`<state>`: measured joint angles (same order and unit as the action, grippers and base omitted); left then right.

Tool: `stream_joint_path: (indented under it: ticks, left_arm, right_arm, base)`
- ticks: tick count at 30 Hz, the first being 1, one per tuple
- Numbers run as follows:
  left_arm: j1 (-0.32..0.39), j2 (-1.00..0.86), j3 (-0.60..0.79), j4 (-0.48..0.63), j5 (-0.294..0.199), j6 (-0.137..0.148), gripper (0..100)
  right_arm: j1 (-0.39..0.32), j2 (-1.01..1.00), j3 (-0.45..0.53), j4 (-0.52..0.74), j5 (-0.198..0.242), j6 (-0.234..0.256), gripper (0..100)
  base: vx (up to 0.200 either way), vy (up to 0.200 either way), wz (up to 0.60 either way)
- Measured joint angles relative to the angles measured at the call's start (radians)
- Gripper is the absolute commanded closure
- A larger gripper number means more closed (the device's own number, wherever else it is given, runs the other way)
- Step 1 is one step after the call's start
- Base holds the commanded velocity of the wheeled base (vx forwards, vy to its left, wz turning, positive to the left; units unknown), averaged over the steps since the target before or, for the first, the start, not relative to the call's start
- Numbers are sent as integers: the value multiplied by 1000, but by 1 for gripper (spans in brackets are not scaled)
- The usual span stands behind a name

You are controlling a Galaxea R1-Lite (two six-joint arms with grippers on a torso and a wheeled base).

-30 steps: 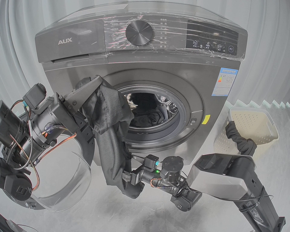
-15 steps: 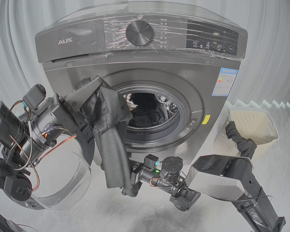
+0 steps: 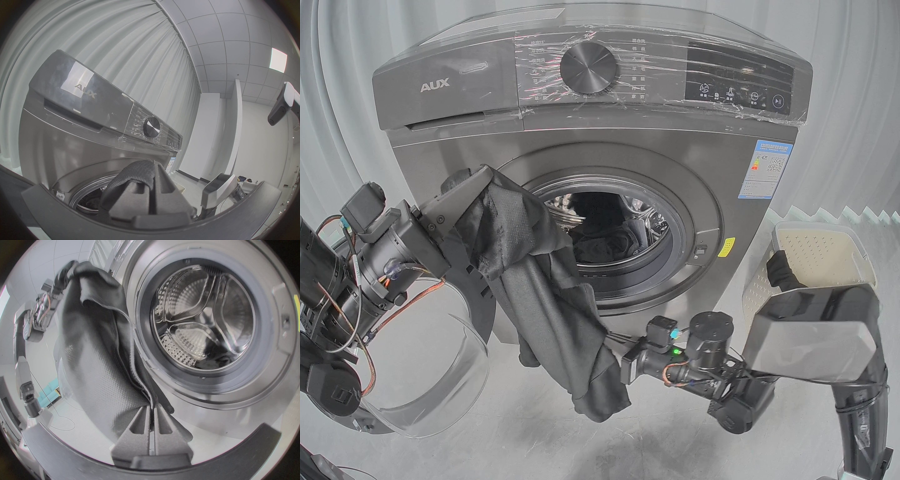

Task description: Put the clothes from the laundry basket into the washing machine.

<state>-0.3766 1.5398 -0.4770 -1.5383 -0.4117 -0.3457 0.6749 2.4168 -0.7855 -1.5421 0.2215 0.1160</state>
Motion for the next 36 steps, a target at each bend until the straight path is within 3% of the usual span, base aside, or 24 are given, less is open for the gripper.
stream_joint_path:
  ticks: [7,11,21,24,29,36]
  left_arm:
    - [31,-16,9,-4,-19,-10,100]
    - [44,-27,17,-4,-31,-16,100]
    - [71,-50,59,-5,-38,-20,100]
    - [75,-61,77,-5,-40,-20,100]
    - [80,-73,90,-5,-40,-23,100]
    - [87,-74,88,-5,-33,-23,100]
  right_arm:
    - [-61,-226,239,0,-32,-11,100]
    - [-93,-324,314,1,-60,-11,100]
    - [-197,-534,378,1,-76,5,100]
    - [-199,-584,384,1,-89,24,100]
    - [-177,-633,379,1,-153,26,100]
    - [-168,-668,371,1,-159,18,100]
  base:
    - [0,0,0]
    - [0,0,0]
    - [0,0,0]
    - [0,0,0]
    - [0,0,0]
    - [0,0,0]
